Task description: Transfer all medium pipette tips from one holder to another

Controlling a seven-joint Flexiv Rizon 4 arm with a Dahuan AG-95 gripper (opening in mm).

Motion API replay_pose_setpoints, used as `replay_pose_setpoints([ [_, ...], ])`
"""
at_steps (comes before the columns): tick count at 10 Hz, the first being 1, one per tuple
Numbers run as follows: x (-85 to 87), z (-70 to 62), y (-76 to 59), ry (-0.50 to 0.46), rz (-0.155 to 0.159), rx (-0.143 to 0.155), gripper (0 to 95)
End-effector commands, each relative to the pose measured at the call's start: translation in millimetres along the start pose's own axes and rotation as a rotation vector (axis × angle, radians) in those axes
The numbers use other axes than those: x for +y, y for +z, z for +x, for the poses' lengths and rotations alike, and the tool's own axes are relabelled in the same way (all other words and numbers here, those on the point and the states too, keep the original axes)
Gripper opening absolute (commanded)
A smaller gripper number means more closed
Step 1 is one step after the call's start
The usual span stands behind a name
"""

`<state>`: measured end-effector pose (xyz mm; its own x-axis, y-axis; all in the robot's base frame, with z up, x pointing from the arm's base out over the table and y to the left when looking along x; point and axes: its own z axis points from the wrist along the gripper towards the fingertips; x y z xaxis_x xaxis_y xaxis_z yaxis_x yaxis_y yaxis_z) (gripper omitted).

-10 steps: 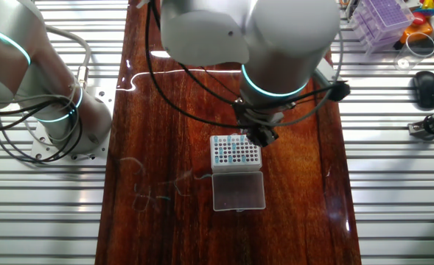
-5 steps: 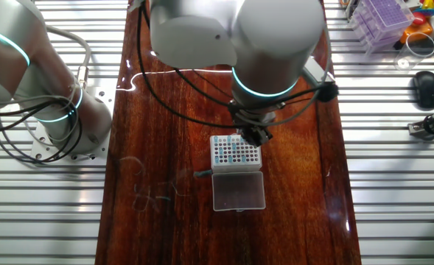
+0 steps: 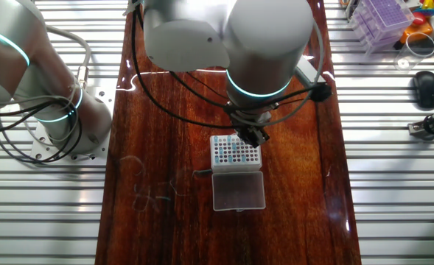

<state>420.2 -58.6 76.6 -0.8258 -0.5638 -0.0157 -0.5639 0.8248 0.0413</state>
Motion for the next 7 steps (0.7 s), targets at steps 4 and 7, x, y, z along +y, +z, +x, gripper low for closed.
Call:
replay_pose_setpoints([
  [4, -1.1, -1.3, -14.4, -0.024, 0.009, 0.003, 0.0],
  [7, -2.2, -5.7, -41.7, -0.034, 0.006, 0.005, 0.0],
])
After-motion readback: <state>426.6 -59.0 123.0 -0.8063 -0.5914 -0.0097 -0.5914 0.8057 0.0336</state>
